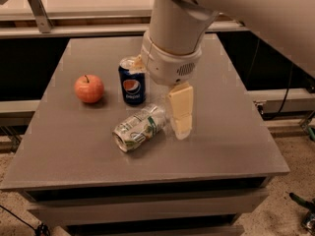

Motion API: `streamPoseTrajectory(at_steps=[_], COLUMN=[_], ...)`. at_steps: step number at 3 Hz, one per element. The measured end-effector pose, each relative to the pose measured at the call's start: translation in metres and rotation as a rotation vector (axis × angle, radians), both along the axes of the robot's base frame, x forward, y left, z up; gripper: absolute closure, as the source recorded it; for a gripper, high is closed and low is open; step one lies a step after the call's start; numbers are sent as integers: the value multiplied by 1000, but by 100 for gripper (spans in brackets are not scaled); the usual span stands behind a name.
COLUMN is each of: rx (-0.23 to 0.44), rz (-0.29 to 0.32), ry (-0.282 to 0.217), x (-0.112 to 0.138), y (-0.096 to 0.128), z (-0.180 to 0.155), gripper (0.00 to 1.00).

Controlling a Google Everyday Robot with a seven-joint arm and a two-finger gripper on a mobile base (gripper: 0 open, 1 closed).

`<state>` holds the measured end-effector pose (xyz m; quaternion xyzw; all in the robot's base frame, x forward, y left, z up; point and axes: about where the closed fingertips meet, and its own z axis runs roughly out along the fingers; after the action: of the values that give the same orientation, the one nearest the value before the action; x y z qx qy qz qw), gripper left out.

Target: Place 7up can upright

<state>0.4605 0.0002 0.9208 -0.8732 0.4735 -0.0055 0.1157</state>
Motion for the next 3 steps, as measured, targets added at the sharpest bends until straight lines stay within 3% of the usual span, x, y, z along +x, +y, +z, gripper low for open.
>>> streamPoseTrajectory(at_steps=[2,3], rx=[-13,-21], rz=[168,190], ry=[101,124], x=[-10,-15], y=[32,42], z=[-35,-49], gripper=[0,0])
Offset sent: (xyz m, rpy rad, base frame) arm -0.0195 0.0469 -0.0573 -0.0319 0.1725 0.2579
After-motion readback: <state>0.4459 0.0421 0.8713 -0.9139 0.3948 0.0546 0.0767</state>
